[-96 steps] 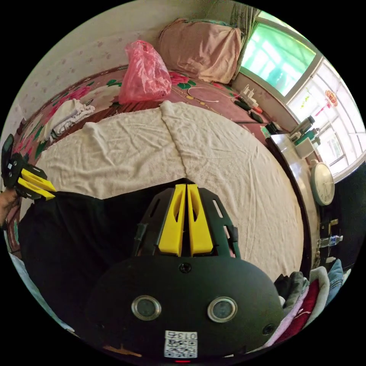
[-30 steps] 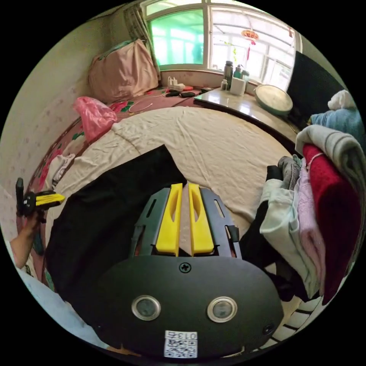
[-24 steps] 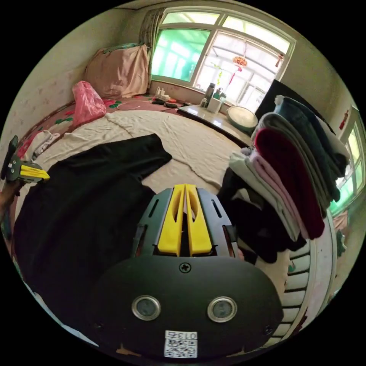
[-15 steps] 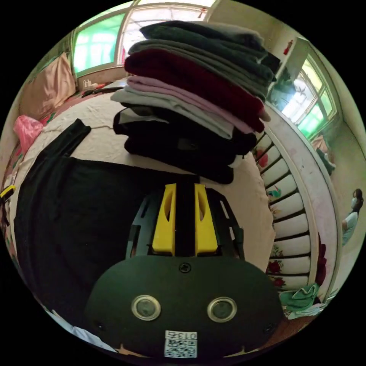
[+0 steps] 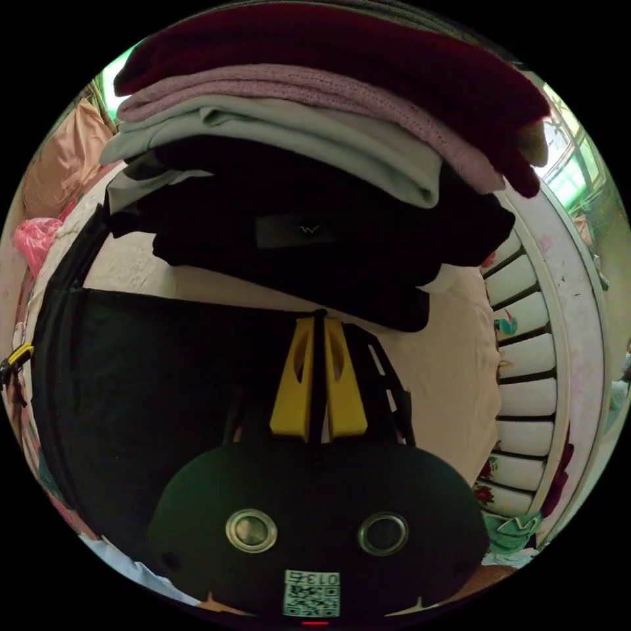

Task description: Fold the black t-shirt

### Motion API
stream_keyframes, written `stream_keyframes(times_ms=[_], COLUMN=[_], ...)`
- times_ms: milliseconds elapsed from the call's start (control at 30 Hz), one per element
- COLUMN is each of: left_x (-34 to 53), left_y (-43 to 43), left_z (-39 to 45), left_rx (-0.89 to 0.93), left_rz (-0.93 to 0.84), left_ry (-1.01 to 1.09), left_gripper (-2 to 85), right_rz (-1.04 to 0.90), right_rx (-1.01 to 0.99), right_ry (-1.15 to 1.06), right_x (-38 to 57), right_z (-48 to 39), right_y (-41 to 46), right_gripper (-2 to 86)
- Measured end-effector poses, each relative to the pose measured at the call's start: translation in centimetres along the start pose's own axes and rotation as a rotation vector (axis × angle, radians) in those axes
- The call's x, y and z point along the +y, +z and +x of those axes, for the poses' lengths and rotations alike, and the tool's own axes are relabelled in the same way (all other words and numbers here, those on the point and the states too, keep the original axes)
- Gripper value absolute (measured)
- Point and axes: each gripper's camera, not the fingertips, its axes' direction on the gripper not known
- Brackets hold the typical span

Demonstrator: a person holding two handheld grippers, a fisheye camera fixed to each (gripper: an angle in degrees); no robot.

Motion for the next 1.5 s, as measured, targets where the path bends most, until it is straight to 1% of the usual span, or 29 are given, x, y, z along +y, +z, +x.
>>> stream_keyframes(times_ms=[67, 200, 300, 367, 433, 500, 567, 633, 733, 800, 900, 967, 1033, 1133, 1167, 1300, 1400, 1500], left_x=[0.6, 1.7, 2.5, 3.9, 5.3, 7.0, 9.6, 12.0, 16.3, 18.8, 22.0, 24.1, 25.6, 27.3, 27.9, 28.5, 30.0, 32.2], left_y=[0.2, 0.6, 0.6, -1.1, -2.6, -3.5, -4.0, -4.0, -3.8, -3.3, -2.7, -2.6, -2.5, -0.7, -0.4, -0.3, -0.8, -1.3], left_z=[-0.2, -0.9, -1.6, -1.8, -1.2, 0.4, 2.9, 4.3, 5.1, 4.5, 2.6, 1.2, 0.2, -1.1, -1.5, -3.6, -5.2, -7.4], left_rx=[-0.011, 0.020, 0.052, 0.003, -0.040, -0.047, -0.050, -0.080, -0.080, -0.085, 0.003, 0.007, -0.001, -0.007, -0.019, -0.005, 0.015, 0.095], left_rz=[0.000, 0.014, 0.018, 0.072, 0.115, 0.126, 0.091, 0.064, 0.029, 0.000, -0.045, -0.077, -0.089, -0.182, -0.164, -0.159, -0.113, -0.081], left_ry=[0.011, 0.004, -0.001, -0.019, 0.006, 0.082, 0.159, 0.169, 0.125, 0.070, -0.025, -0.061, -0.075, -0.030, -0.011, -0.014, -0.018, -0.010], left_gripper=[5.4, 5.2, 5.0, 4.0, 3.3, 3.1, 3.1, 3.3, 4.7, 6.2, 7.9, 9.1, 9.4, 6.8, 4.3, 1.7, 2.4, 6.1], right_rz=[0.017, 0.030, 0.024, 0.078, 0.157, 0.199, 0.176, 0.103, 0.112, 0.050, 0.028, -0.001, -0.022, -0.055, -0.066, -0.081, -0.087, -0.082], right_rx=[-0.005, -0.142, -0.141, -0.121, -0.093, -0.102, -0.159, -0.149, -0.112, -0.105, -0.092, -0.088, -0.091, -0.084, -0.069, -0.041, -0.057, -0.094], right_ry=[0.006, 0.086, 0.102, 0.132, 0.094, -0.037, -0.120, -0.185, -0.122, -0.073, -0.025, 0.005, 0.058, 0.144, 0.161, 0.234, 0.279, 0.265], right_x=[0.8, 2.9, 4.2, 5.6, 7.7, 11.1, 14.1, 17.4, 23.7, 28.1, 32.6, 34.9, 37.2, 40.7, 42.0, 46.1, 48.6, 50.4], right_z=[1.0, 4.1, 5.4, 6.5, 6.4, 4.2, 2.1, 0.1, -0.9, -0.2, 1.4, 2.4, 3.6, 5.1, 5.3, 6.1, 6.5, 6.0], right_y=[0.3, 1.7, 1.6, 0.0, -2.1, -4.2, -4.7, -4.6, -4.6, -3.8, -3.9, -4.2, -4.4, -4.6, -4.7, -5.3, -5.3, -5.1], right_gripper=[3.0, 4.0, 7.5, 8.7, 9.1, 9.0, 8.5, 7.6, 8.0, 8.1, 7.6, 7.4, 7.4, 7.5, 7.5, 7.6, 7.9, 9.1])
